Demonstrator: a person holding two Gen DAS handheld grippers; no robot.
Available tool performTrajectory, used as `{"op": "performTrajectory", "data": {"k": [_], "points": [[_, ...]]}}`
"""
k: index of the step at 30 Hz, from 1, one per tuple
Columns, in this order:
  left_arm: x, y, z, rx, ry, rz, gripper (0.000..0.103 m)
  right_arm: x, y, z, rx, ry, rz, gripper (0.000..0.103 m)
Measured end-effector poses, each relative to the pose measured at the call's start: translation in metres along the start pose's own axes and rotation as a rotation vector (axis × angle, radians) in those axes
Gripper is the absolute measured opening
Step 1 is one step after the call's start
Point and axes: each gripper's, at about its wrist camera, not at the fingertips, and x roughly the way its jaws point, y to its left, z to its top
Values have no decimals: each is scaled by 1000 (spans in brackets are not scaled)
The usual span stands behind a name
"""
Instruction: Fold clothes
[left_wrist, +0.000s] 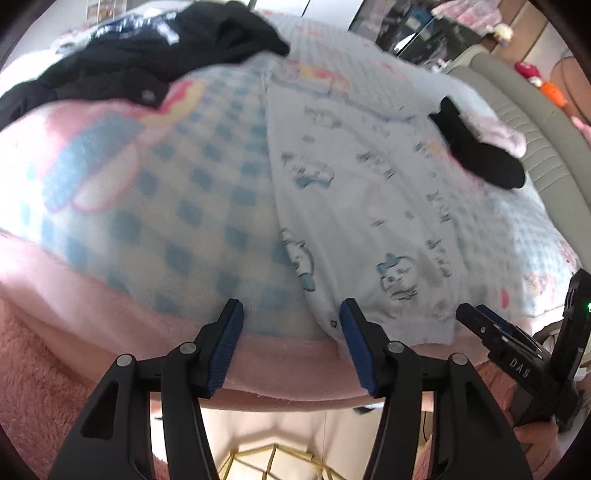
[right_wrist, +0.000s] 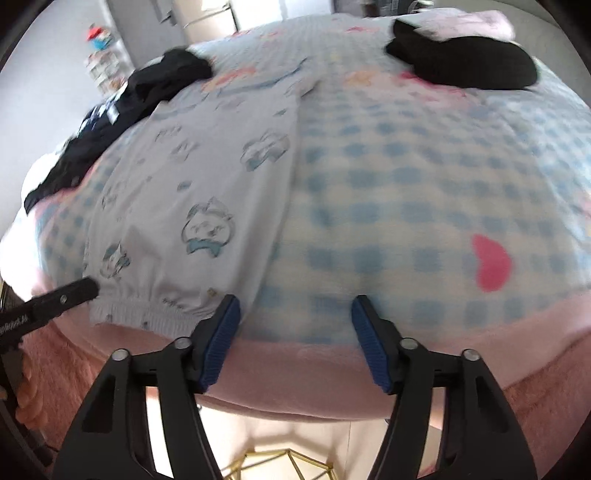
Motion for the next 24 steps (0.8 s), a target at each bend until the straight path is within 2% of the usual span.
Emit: {"op": "performTrajectory", "data": {"k": [6,12,15,20,23,24], "points": [[-4,-38,20,118,-70,2,56,-2,14,10,-16,-7,-9,62],[24,-59,39,203,-29,34,57,4,16,5,-27,32,-16,62],[45,-59,35,202,24,93,57,6,14,5,-16,45,-16,62],[44,-52,20,201,42,105,58,-1,12,11,-14,9,-30,62],[39,-47,18,193,54,79,58,0,17,24,-35,-2,-18,62],[36,-46,22,190,36,67,58,1,22,30,-59,-3,-18,62]]}}
